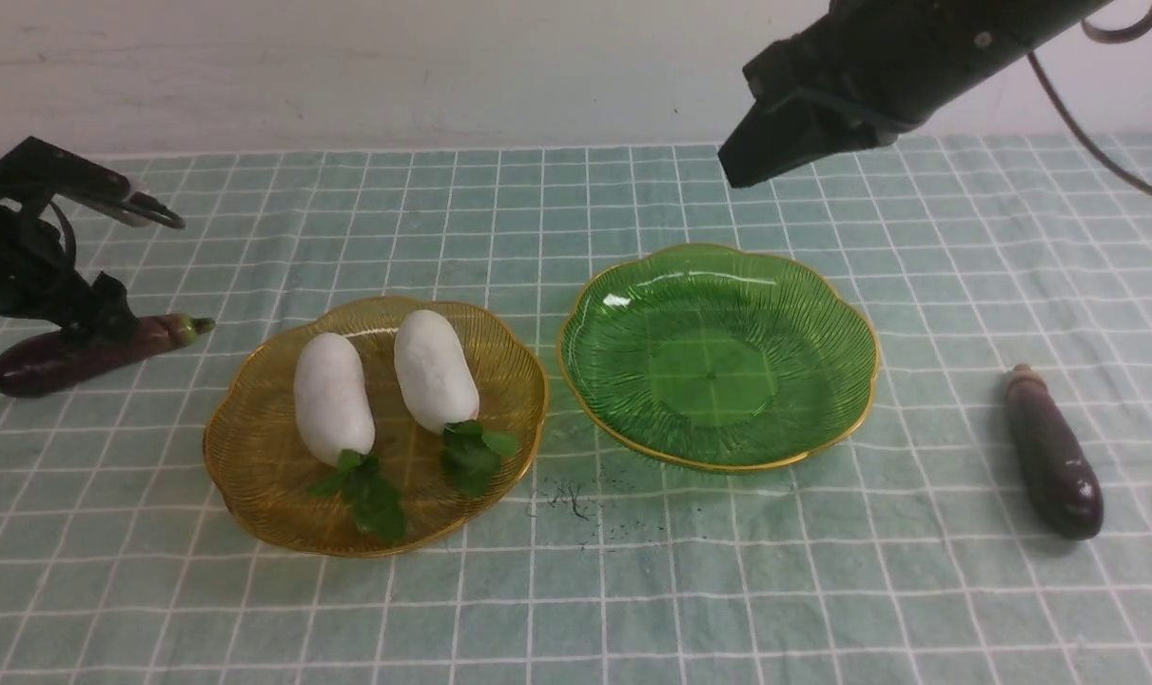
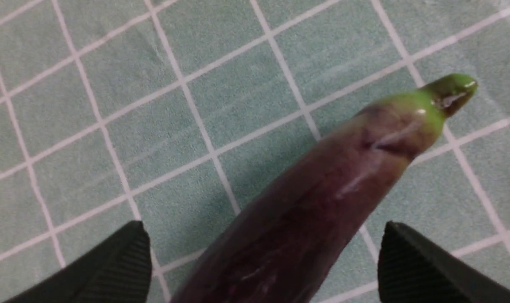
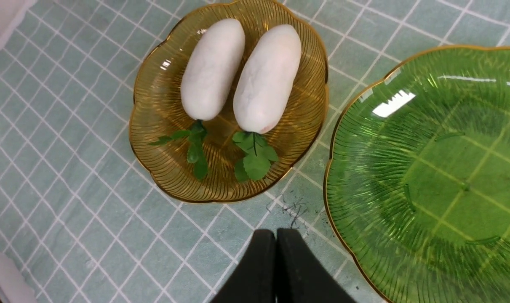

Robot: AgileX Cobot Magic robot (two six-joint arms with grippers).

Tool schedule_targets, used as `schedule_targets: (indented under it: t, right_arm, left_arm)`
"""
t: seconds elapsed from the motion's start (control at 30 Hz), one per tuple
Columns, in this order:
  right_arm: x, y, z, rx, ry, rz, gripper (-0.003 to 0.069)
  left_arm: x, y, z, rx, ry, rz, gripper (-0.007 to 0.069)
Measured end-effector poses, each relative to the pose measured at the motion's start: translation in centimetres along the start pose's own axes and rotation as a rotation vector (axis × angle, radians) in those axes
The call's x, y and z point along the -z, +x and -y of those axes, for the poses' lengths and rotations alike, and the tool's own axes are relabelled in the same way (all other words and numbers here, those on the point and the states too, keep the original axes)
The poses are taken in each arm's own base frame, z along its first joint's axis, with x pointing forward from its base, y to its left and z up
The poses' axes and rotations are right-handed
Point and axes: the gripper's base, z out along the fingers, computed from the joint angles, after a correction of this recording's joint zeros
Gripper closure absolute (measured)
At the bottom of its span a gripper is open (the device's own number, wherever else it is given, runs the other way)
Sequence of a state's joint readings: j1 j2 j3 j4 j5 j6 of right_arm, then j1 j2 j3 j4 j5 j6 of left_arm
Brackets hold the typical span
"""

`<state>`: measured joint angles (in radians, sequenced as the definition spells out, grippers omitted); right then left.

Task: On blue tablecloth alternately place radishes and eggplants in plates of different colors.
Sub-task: 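Place the eggplant on the green plate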

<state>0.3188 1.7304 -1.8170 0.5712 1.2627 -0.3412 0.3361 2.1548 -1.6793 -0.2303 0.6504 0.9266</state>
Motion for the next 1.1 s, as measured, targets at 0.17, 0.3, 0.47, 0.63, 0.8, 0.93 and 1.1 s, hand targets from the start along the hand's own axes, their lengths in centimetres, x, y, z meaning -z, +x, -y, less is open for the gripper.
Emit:
schedule_targets:
  t: [0.17,0.3,0.47,0.63,0.8,0.93,1.1]
  right_arm:
    - [0.0,-0.1,-0.2,-0.007,-0.019,0.007,0.0673]
    - [0.0,-0.1,-0.3,-0.01,-0.028,0.01,0.0673]
    - [0.0,-0.1,-0.3,-0.009,-0.029,0.01,0.0673]
    - [0.0,-0.1,-0.1,-0.028,-0.017,0.006,0.0673]
    - [0.6,0.2,1.2,-0.085,0.082,-0.009,0.0673]
    - [3.1,0.6,3.2,-0.134,0.232,0.011,0.0673]
    - [6.4,1.3,6.2,-0.208,0.433,0.036,0.0673]
  left_arm:
    - [-1.1,0.5,0.2,-0.004,0.011,-0.021,-0.0058]
    - [-2.1,1.0,0.4,-0.002,0.025,-0.037,-0.0057]
    - [-2.8,1.3,0.7,0.031,0.05,-0.06,-0.0003]
    - [-2.5,1.2,0.8,0.174,0.074,-0.086,0.0263]
    - [1.5,-2.0,0.7,0.373,0.079,-0.052,0.0279]
    - [8.7,-7.5,3.5,0.42,0.199,0.055,0.0279]
    - [14.4,-13.2,12.1,0.334,0.476,0.154,0.0279]
